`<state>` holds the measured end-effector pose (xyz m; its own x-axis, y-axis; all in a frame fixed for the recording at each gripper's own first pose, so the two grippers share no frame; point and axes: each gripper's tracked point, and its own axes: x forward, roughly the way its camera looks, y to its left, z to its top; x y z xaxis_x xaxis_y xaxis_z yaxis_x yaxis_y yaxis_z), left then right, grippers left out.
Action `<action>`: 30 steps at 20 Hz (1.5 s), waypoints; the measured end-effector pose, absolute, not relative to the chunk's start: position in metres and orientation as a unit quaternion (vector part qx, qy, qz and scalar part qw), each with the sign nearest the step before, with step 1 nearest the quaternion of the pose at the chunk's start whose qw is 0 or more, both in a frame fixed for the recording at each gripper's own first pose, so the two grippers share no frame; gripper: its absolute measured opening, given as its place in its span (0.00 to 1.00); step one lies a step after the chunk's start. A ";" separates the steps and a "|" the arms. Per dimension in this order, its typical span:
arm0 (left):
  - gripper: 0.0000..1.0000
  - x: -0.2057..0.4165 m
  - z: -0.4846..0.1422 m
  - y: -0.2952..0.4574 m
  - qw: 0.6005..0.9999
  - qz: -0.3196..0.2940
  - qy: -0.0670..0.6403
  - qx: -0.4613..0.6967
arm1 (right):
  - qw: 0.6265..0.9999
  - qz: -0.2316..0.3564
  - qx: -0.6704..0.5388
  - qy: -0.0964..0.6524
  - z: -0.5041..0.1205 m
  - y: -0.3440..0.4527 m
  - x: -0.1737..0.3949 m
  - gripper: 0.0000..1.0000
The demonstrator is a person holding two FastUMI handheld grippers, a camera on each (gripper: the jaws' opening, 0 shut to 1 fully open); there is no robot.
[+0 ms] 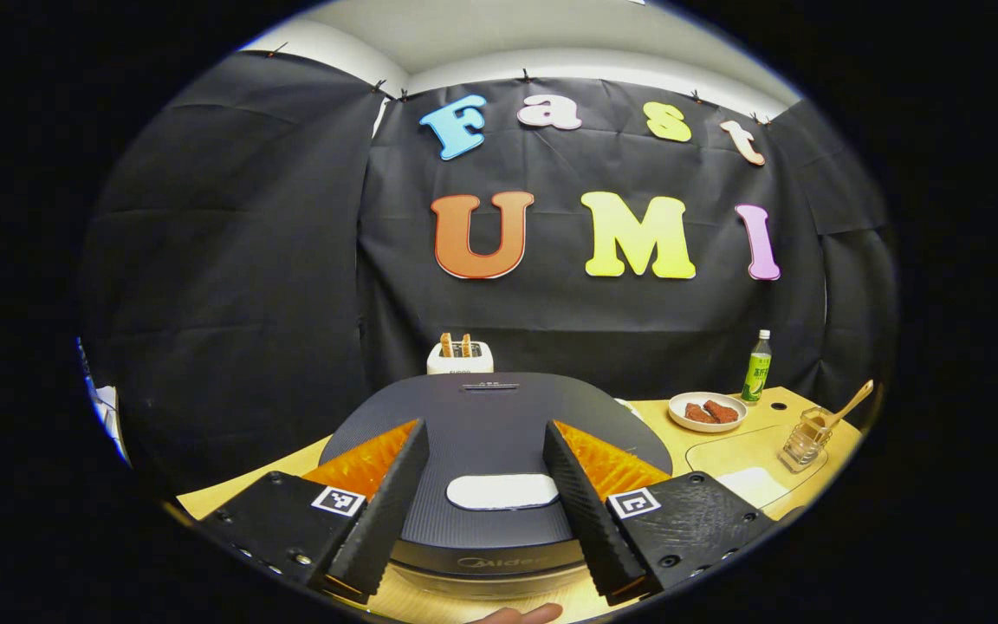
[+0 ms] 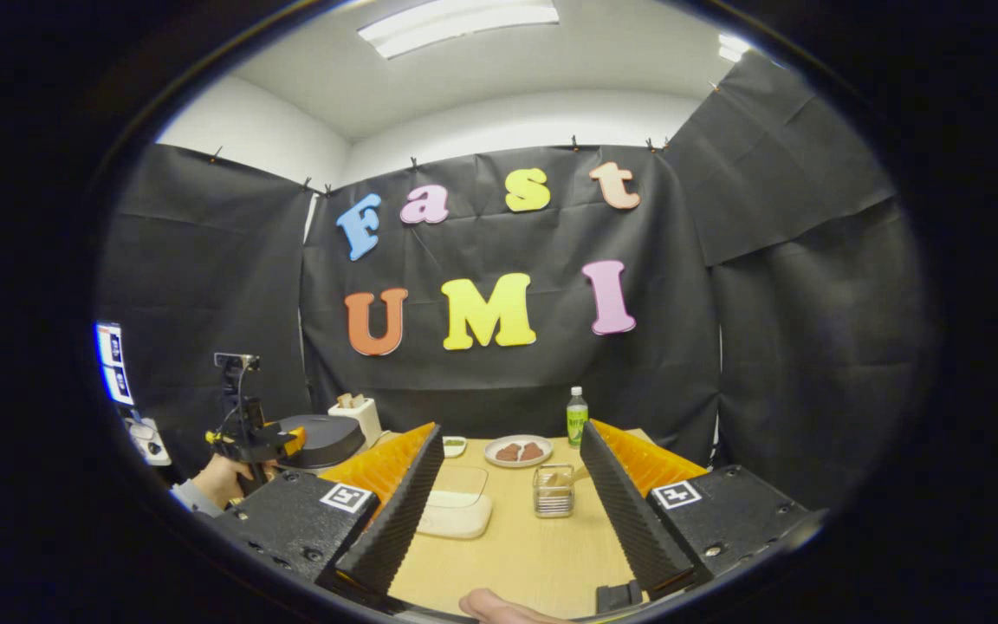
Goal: Close the left gripper, press the button to open the rice cooker; take a wooden spoon from the chopstick holder with the right hand, scoop a spoonful of rice and pour it into the rice cooker, then put the wooden spoon back into the chopstick holder.
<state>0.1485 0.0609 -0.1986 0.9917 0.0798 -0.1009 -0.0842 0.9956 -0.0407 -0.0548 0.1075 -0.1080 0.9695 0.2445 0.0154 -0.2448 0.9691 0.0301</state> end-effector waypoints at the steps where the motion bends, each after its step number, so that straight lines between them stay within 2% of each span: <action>1: 0.87 0.146 -0.199 0.061 0.997 0.045 0.056 -0.015 | 0.992 0.122 0.017 -0.007 -0.106 0.106 -0.054 1.00; 3: 0.87 0.143 -0.193 0.058 0.997 0.048 0.061 -0.004 | 0.993 0.120 0.020 -0.009 -0.104 0.104 -0.053 1.00; 5: 0.96 0.135 -0.183 0.053 0.997 0.045 0.066 -0.006 | 0.993 0.116 0.022 -0.010 -0.102 0.101 -0.052 1.00; 9: 0.95 0.113 -0.151 0.042 0.997 0.038 0.064 -0.028 | 0.994 0.104 0.025 -0.011 -0.101 0.093 -0.050 1.00; 11: 0.95 0.097 -0.132 0.027 0.997 0.016 0.060 -0.041 | 0.994 0.100 0.028 -0.012 -0.099 0.089 -0.050 1.00; 12: 0.95 0.088 -0.119 0.026 0.997 0.012 0.053 -0.047 | 0.995 0.097 0.031 -0.013 -0.098 0.087 -0.050 0.92; 13: 0.95 0.078 -0.110 0.022 0.997 0.009 0.049 -0.051 | 0.995 0.095 0.033 -0.014 -0.097 0.085 -0.050 0.92; 14: 0.95 0.069 -0.104 0.018 0.997 0.008 0.051 -0.051 | 0.995 0.093 0.034 -0.015 -0.097 0.083 -0.050 1.00; 17: 0.95 0.034 -0.084 0.005 0.999 0.003 0.039 -0.025 | 0.996 0.086 0.029 -0.012 -0.099 0.075 -0.052 1.00; 18: 0.85 0.018 -0.075 0.001 1.000 0.000 0.028 -0.013 | 0.996 0.084 0.029 -0.012 -0.099 0.073 -0.052 1.00; 19: 0.95 0.006 -0.069 -0.007 1.000 -0.008 0.016 -0.004 | 0.996 0.081 0.028 -0.012 -0.099 0.071 -0.051 1.00; 22: 0.95 -0.031 -0.071 -0.032 1.000 -0.024 0.001 0.015 | 0.996 0.077 0.030 -0.013 -0.096 0.070 -0.051 1.00; 23: 0.87 -0.040 -0.072 -0.038 0.999 -0.026 -0.004 0.017 | 0.996 0.078 0.030 -0.013 -0.096 0.070 -0.051 1.00; 24: 0.95 -0.049 -0.072 -0.041 0.999 -0.029 -0.009 0.017 | 0.996 0.078 0.029 -0.012 -0.097 0.070 -0.051 1.00; 25: 0.96 -0.057 -0.073 -0.043 0.999 -0.027 -0.014 0.012 | 0.997 0.077 0.028 -0.012 -0.096 0.068 -0.050 0.92; 26: 0.96 -0.061 -0.077 -0.047 0.999 -0.030 -0.015 0.004 | 0.997 0.076 0.025 -0.016 -0.092 0.066 -0.050 1.00; 27: 0.96 -0.066 -0.079 -0.051 0.999 -0.033 -0.015 -0.006 | 0.997 0.070 0.021 -0.022 -0.087 0.063 -0.048 0.92; 28: 0.95 -0.073 -0.080 -0.054 0.999 -0.039 -0.015 -0.012 | 0.997 0.067 0.015 -0.031 -0.081 0.059 -0.048 1.00; 30: 0.96 -0.080 -0.075 -0.055 0.999 -0.047 -0.021 -0.007 | 0.997 0.056 0.003 -0.048 -0.073 0.054 -0.046 1.00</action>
<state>-0.0800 -0.0552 -0.0752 0.9947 -0.0938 0.0420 0.0943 0.9955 -0.0116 -0.0462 0.0542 -0.0731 0.9893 0.1107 0.0951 -0.1113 0.9938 0.0007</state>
